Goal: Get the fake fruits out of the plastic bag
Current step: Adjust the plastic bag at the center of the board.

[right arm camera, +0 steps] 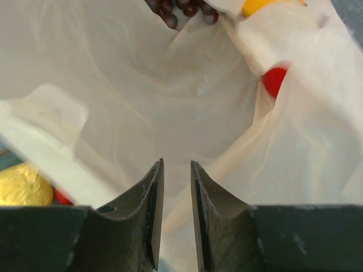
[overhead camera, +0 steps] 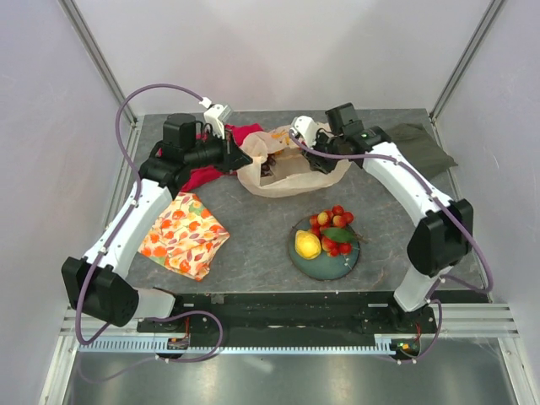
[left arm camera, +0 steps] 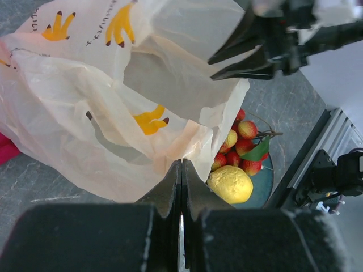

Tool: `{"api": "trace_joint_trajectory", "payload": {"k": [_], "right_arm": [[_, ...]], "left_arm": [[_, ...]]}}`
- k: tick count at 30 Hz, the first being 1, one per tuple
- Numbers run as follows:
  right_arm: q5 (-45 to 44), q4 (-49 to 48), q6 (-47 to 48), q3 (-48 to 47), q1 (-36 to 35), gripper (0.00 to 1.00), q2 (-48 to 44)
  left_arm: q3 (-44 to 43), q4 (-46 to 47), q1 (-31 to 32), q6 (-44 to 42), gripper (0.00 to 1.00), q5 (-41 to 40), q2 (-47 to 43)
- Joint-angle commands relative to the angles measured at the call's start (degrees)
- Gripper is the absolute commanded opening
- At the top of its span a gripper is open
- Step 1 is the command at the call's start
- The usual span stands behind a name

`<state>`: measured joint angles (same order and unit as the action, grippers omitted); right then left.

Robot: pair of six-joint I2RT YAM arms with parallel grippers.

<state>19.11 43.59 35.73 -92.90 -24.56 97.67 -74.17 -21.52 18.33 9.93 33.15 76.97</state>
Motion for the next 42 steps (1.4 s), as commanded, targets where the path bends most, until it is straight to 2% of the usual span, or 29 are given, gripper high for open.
{"api": "trace_joint_trajectory", "payload": {"k": [1,4,8,11,18,21,27,28,32,35,42], "right_arm": [[-6.09,-5.89,-3.81,-1.67,-0.49,0.3,3.65],[-12.25,-5.54,-4.52,1.05,-0.49,0.29,3.15],[-11.29,-4.75,-1.8,11.65,-0.75,0.3,-4.84],[-13.31,-3.26,-1.45,16.34,-2.5,0.31,-10.21],[-15.95,1.5,-1.9,14.42,-5.41,0.33,-12.94],[-14.9,0.18,-0.92,13.54,-6.11,0.35,-10.66],[-13.93,-4.48,-1.98,8.09,-6.64,0.39,-2.32],[-14.28,-6.14,-1.98,7.65,-6.64,0.4,-0.39],[-18.49,-8.08,-2.76,4.41,-6.12,0.58,4.63],[-20.69,-7.65,-5.91,0.99,-4.72,0.64,8.41],[-19.29,-4.05,-14.36,-7.37,-2.34,0.73,16.75]], "left_arm": [[0.34,-2.91,-0.31,-2.37,0.02,1.22,-0.68],[0.69,-4.76,-0.31,-4.65,0.02,1.39,-1.38],[2.44,-7.75,-0.31,-8.87,0.02,2.1,-4.45],[4.64,-8.89,-0.22,-8.79,0.01,3.32,-9.8],[11.15,-9.77,0.22,-7.03,0.02,6.4,-21.5],[13.61,-8.54,0.66,-7.04,0.02,5.53,-22.13],[9.75,-7.49,1.01,-6.86,0.02,3.78,-14.4],[9.31,-6.96,0.92,-7.03,0.02,3.33,-13.7],[7.21,-5.73,0.92,-9.66,0.02,0.7,-10.18],[3.78,-7.13,1.01,-9.85,0.02,1.21,-8.33],[2.28,-7.05,1.8,-10.99,0.02,3.15,-5.6]]}}
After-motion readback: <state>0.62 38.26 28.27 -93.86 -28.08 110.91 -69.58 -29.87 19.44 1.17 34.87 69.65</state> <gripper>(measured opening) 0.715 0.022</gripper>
